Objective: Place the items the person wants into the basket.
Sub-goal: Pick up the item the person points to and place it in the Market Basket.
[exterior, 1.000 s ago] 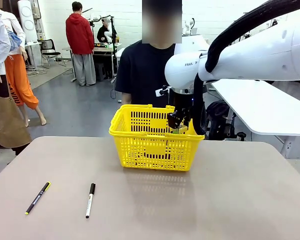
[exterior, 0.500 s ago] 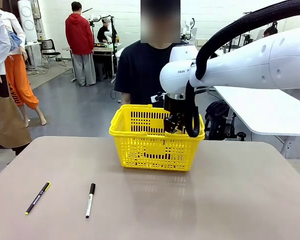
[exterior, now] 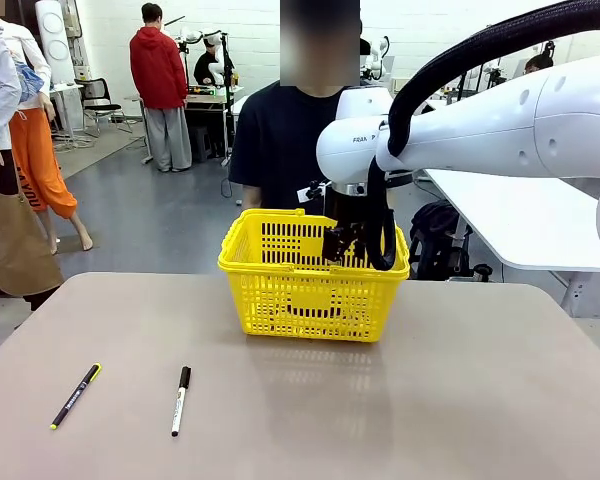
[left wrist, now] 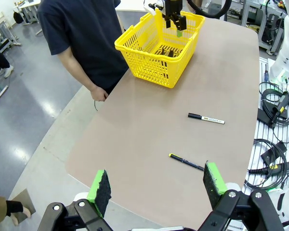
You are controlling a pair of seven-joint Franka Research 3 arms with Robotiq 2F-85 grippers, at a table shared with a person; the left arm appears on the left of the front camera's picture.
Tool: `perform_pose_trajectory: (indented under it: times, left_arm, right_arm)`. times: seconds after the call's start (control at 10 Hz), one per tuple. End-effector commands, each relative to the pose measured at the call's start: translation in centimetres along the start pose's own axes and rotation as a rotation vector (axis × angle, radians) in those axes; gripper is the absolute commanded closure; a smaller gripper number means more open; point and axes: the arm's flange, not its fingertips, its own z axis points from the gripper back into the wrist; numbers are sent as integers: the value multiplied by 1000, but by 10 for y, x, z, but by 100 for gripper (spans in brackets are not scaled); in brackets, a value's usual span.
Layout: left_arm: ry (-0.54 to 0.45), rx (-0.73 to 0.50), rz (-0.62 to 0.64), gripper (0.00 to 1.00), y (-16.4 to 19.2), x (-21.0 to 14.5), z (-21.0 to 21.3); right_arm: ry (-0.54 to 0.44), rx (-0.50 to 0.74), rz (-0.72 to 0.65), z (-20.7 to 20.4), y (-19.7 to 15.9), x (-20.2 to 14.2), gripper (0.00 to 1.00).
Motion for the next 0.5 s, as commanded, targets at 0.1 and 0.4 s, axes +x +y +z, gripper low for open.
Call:
perform_pose_trajectory:
  times: [0.1,0.4]
  left_arm:
    - [-24,-3,-20,0,0,-1,0]
    - [-24,-3,-20,0,0,-1,0]
  right_arm:
    - [-23,28,46,18,11,-22,0]
    - [-81,-30,100,91,36,-126,0]
